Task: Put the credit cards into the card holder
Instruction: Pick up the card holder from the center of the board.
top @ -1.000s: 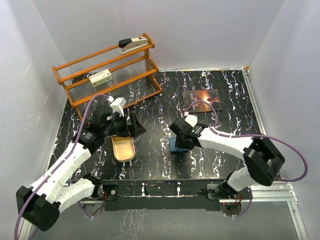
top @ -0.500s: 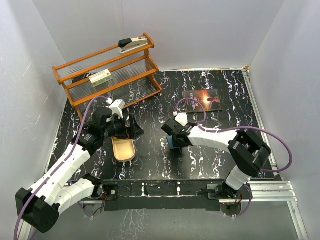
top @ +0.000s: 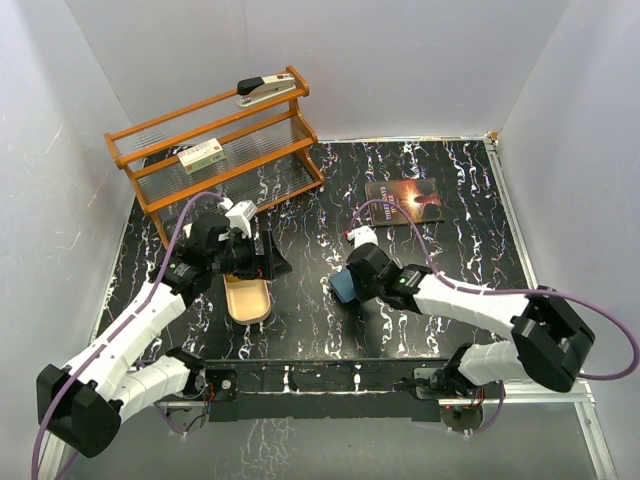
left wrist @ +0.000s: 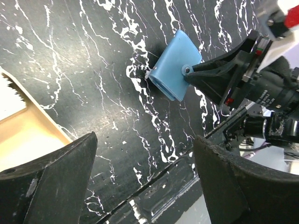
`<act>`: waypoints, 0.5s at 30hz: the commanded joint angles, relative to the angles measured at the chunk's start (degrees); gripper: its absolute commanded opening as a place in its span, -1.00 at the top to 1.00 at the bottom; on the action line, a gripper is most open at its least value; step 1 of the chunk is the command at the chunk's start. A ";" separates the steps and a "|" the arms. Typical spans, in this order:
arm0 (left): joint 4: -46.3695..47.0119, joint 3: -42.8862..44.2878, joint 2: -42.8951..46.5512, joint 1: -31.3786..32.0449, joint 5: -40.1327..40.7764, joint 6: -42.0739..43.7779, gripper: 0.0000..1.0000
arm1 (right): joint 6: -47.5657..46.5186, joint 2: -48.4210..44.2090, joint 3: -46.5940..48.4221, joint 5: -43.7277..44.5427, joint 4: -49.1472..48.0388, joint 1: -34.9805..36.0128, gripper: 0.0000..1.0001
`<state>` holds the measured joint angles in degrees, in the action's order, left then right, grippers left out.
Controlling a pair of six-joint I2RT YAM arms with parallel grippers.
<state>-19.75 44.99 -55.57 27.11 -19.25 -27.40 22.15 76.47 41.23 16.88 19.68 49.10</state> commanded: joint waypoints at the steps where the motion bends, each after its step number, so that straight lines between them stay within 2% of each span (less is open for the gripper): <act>1: 1.82 1.25 -1.25 -0.11 -6.22 -2.34 -0.62 | -4.34 -5.88 -1.08 -2.83 -8.35 -0.06 1.00; 15: 12.24 0.38 -7.28 -0.13 -17.12 -11.75 -0.58 | -7.72 -17.65 -1.10 -20.69 -17.17 0.79 1.00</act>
<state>-11.88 44.99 -61.84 27.11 -30.85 -35.51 15.88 60.99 39.48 1.78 9.04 49.21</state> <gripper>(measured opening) 0.802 0.162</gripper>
